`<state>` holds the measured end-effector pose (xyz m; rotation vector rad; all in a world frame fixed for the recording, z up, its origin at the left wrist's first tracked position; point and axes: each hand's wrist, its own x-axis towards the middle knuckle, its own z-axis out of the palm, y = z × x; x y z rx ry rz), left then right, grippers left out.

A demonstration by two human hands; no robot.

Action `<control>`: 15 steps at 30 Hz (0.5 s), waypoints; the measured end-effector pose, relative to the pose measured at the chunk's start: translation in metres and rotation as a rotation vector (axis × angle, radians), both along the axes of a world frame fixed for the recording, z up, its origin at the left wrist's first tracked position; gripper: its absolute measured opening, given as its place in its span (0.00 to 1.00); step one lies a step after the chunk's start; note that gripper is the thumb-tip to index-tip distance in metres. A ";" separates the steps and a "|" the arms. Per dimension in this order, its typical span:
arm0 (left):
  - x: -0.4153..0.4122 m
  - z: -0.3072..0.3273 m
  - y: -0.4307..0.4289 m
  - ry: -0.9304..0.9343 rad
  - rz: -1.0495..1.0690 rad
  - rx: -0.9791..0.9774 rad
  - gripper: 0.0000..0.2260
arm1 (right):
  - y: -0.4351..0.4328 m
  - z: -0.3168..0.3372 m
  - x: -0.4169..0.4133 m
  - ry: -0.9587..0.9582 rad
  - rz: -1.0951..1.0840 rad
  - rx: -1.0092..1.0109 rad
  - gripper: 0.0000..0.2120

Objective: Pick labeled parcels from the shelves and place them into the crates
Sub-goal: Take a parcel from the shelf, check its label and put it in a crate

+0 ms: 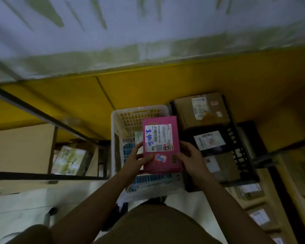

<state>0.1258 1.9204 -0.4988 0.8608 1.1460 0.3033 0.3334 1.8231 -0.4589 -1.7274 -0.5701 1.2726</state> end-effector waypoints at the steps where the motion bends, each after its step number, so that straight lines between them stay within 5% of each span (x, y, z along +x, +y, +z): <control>1: -0.006 -0.002 0.007 0.008 0.014 0.000 0.34 | 0.012 -0.002 -0.004 0.016 0.020 -0.018 0.21; 5: -0.019 -0.013 0.028 -0.011 0.152 -0.006 0.31 | 0.047 -0.010 -0.014 0.043 0.073 -0.120 0.24; 10: -0.023 -0.041 0.062 0.072 0.285 0.077 0.30 | 0.067 -0.020 -0.011 0.003 0.128 -0.235 0.13; 15: -0.012 -0.092 0.105 0.257 0.334 0.105 0.26 | 0.101 -0.057 0.002 -0.266 0.360 -0.297 0.07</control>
